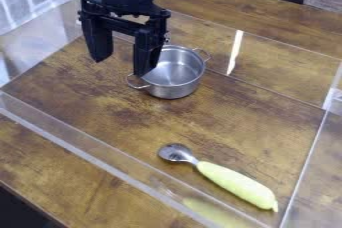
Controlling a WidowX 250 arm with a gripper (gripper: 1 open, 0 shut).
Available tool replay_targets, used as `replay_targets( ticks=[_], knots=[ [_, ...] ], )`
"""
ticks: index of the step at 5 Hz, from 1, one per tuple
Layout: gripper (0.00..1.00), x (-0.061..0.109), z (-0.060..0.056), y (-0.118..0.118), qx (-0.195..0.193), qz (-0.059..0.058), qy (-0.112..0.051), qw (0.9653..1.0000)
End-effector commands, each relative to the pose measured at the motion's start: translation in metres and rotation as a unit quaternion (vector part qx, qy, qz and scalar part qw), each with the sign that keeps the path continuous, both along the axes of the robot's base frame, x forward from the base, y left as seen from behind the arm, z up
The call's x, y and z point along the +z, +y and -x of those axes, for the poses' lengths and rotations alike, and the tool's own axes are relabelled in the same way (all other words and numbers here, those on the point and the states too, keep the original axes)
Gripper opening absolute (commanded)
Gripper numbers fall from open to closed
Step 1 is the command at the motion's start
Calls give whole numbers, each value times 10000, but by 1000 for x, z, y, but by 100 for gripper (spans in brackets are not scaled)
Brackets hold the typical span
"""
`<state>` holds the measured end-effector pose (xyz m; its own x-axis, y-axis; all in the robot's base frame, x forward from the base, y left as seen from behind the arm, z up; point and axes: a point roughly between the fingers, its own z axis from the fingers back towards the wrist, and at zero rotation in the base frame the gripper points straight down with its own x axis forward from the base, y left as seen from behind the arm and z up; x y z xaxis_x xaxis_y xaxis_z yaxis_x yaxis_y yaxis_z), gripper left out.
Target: Move the green spoon to the left
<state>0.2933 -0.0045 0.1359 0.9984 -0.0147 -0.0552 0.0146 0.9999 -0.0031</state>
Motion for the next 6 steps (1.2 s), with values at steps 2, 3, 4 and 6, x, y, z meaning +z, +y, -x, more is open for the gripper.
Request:
replay_targets(
  ticks=[2, 3, 4, 6],
  knots=[
    [100, -12, 10, -23, -708, 20, 208, 9973],
    [100, -14, 10, -44, -1945, -46, 180, 9807],
    [100, -21, 2, -69, -3047, -119, 138, 9523],
    [100, -44, 3, -108, -5072, -185, -68, 8616]
  ],
)
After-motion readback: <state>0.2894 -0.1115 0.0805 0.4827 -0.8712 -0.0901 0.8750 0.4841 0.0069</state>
